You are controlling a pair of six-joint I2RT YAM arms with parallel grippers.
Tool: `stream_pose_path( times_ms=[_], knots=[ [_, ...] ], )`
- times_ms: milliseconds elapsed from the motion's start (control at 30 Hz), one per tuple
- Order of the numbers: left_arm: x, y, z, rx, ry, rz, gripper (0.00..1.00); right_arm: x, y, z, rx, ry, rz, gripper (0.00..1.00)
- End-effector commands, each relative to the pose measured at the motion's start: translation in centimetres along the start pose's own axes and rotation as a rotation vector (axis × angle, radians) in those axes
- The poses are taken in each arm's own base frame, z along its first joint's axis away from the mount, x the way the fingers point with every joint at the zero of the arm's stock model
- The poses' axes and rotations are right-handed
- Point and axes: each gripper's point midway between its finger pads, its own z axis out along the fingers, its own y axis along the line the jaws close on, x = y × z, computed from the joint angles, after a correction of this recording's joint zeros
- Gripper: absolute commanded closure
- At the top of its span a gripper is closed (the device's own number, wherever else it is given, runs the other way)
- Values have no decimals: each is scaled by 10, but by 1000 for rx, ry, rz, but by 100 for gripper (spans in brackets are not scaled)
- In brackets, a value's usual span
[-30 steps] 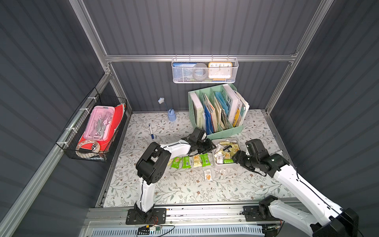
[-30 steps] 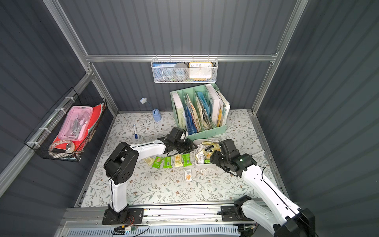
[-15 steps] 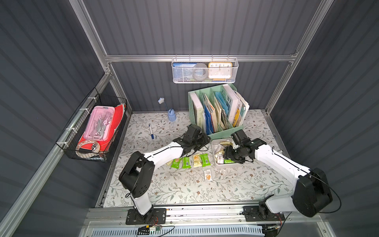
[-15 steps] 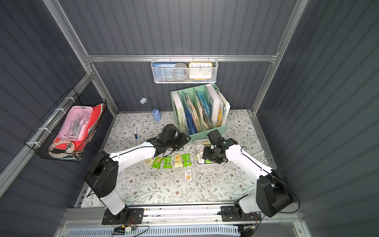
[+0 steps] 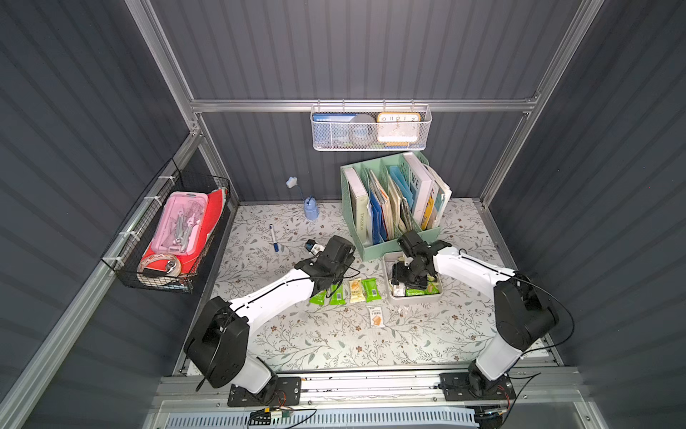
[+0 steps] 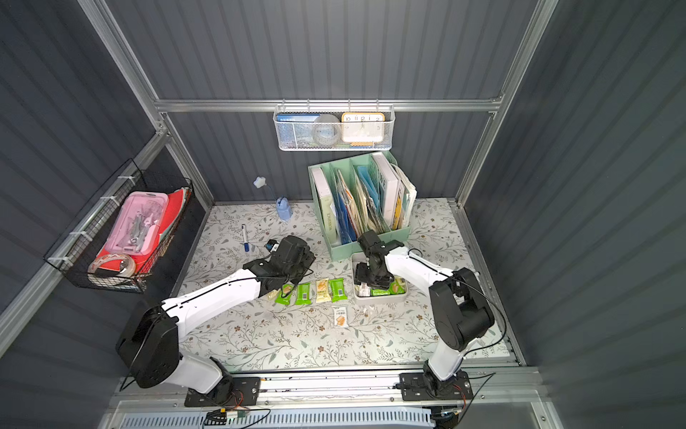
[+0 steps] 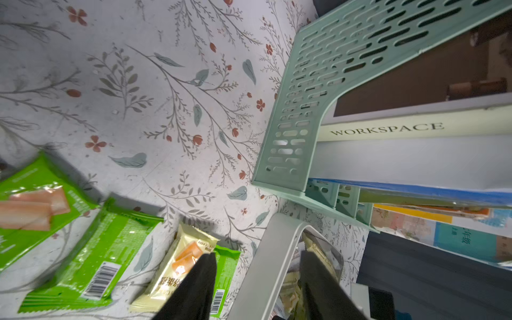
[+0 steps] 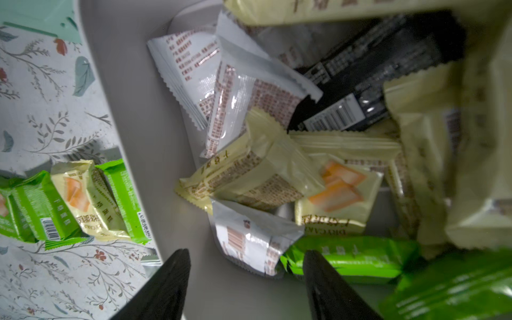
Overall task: Take the cookies out of the storage box
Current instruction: Pick up the cookie from the storage box.
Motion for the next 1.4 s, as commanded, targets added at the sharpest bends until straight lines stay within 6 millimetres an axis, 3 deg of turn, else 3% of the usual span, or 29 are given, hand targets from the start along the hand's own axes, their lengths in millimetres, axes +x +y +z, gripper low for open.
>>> stream_pose_path(
  times_ms=[0, 233, 533, 700, 1033, 1367],
  knots=[
    [-16, 16, -14, -63, -75, -39, 46, 3, -12, 5, 82, 17, 0, 30],
    [-25, 38, -24, -101, -129, -85, 46, 3, -3, 14, 142, 47, -44, 31],
    [-30, 44, -31, -110, -151, -97, 46, 2, -10, 24, 234, 74, -46, 41],
    [-31, 45, -31, -113, -155, -99, 46, -2, -16, 14, 270, 44, -49, 47],
    [-32, 46, -32, -115, -162, -104, 46, -7, -6, -1, 203, -9, -40, 63],
    [-34, 49, -33, -118, -172, -109, 46, -15, -4, -23, 187, -71, -33, 66]
  ],
)
